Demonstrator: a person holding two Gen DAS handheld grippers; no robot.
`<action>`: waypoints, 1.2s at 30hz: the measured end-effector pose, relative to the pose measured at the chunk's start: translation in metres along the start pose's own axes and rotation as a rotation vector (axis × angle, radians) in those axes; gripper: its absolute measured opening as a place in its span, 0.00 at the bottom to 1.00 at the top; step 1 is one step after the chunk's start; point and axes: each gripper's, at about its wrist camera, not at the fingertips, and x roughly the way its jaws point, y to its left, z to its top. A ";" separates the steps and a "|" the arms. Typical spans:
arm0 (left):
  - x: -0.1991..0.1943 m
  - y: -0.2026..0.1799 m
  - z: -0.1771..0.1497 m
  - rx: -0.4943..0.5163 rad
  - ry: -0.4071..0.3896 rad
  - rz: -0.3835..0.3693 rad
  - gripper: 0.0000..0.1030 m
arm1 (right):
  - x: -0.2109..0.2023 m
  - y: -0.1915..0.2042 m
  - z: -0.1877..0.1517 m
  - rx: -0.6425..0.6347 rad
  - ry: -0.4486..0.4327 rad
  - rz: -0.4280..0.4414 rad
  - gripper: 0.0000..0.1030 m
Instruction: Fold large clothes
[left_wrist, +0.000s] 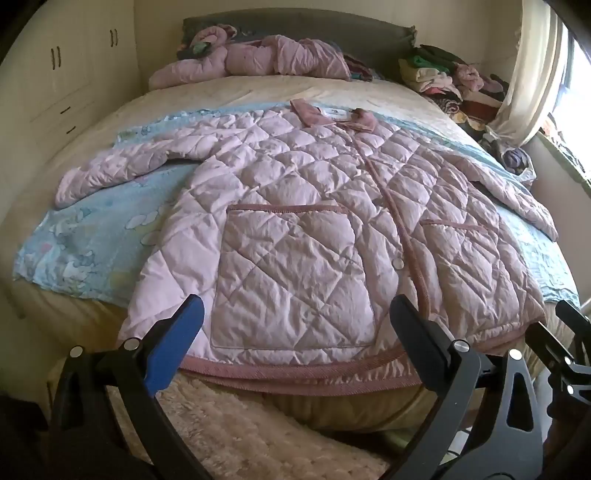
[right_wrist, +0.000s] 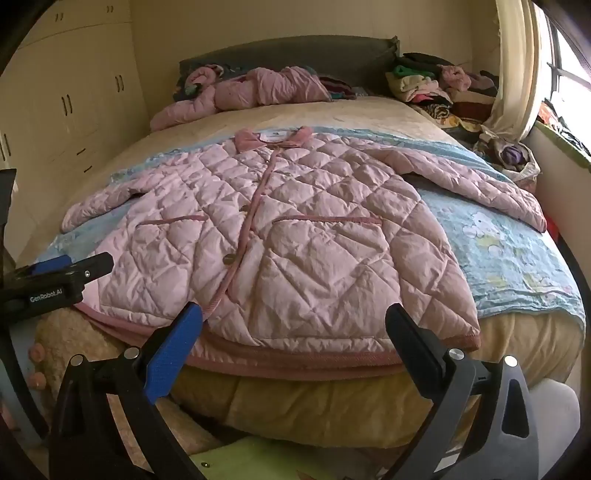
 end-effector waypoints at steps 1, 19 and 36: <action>0.000 0.000 0.000 0.000 -0.001 0.003 0.92 | -0.001 -0.001 0.000 0.000 0.004 -0.002 0.96; 0.000 0.000 0.000 0.000 -0.007 0.001 0.92 | -0.006 0.003 0.002 -0.005 -0.012 -0.008 0.96; 0.000 0.000 0.000 0.001 -0.012 0.001 0.92 | -0.008 0.005 0.003 -0.017 -0.015 -0.003 0.96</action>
